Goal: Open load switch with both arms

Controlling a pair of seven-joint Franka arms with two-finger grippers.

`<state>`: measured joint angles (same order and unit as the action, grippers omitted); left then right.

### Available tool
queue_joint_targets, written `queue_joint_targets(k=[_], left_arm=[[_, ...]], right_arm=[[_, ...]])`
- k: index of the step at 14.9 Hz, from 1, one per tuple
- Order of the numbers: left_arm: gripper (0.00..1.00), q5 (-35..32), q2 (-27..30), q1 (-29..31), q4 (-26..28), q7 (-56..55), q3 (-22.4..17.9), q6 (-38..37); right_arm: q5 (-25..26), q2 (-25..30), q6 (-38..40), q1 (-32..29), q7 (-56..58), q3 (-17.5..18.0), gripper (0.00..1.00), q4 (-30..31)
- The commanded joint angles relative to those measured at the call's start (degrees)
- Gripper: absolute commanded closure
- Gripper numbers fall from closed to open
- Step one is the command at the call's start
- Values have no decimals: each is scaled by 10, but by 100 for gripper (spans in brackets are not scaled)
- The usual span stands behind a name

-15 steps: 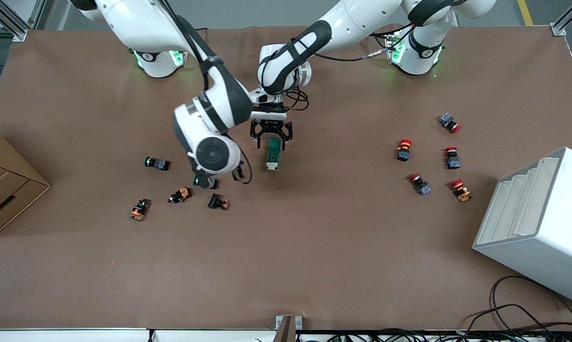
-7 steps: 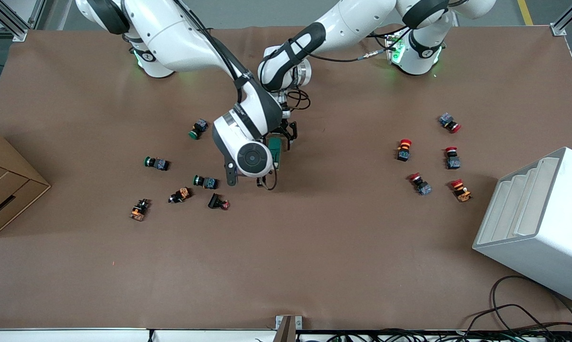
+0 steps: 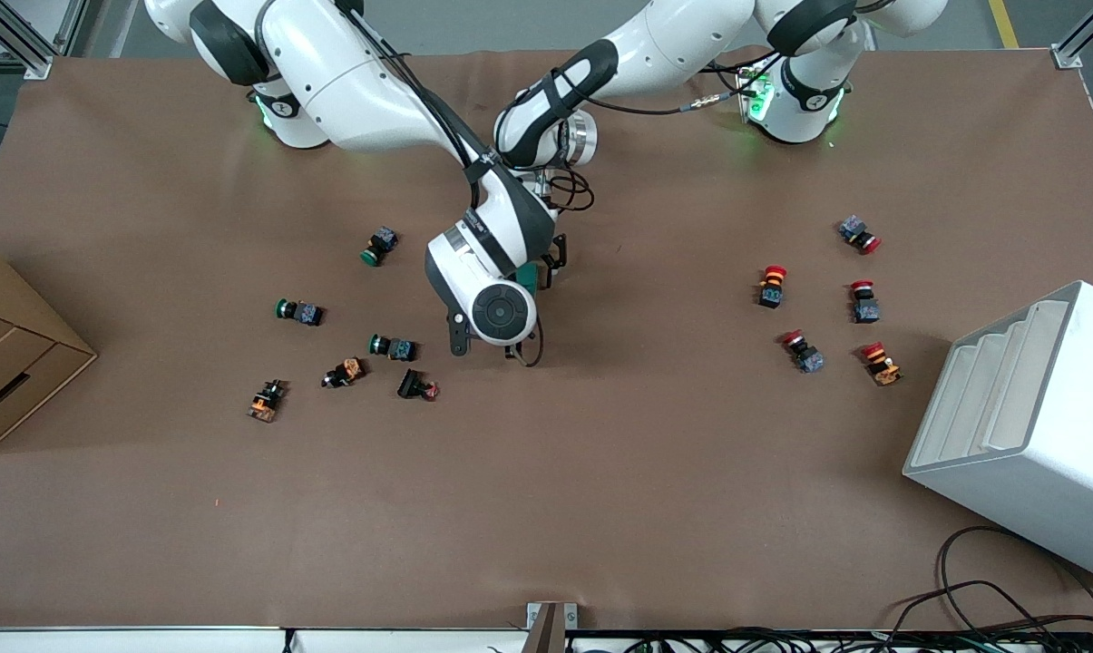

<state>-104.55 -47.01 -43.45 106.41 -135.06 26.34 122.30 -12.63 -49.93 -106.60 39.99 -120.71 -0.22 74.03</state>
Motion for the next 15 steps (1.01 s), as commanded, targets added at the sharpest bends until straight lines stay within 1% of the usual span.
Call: queue_joint_targets(k=[1, 2, 4, 6, 10, 15], left_arm=[[1, -14, -11, -8, -2, -13, -3, -21], [1, -14, -15, -12, -2, -13, -3, -23], [1, -14, -18, -16, -2, -13, -3, -24], [1, -14, -20, -19, -2, -13, -3, -34], [1, -19, -33, -26, -2, -13, -3, -42], [1, -22, -40, -29, -3, -20, -3, -55]], right_arm=[[-13, -12, 10, -9, -1, 22, 0, -15], [-13, -12, 11, -9, 0, 23, 0, -15], [-15, -12, 17, -12, 7, 37, 0, -15], [-15, -11, 32, -20, 9, 41, 0, -17], [-15, -11, 81, -27, 21, 41, 0, -42], [-21, -11, 111, -33, 28, 46, 0, -60]])
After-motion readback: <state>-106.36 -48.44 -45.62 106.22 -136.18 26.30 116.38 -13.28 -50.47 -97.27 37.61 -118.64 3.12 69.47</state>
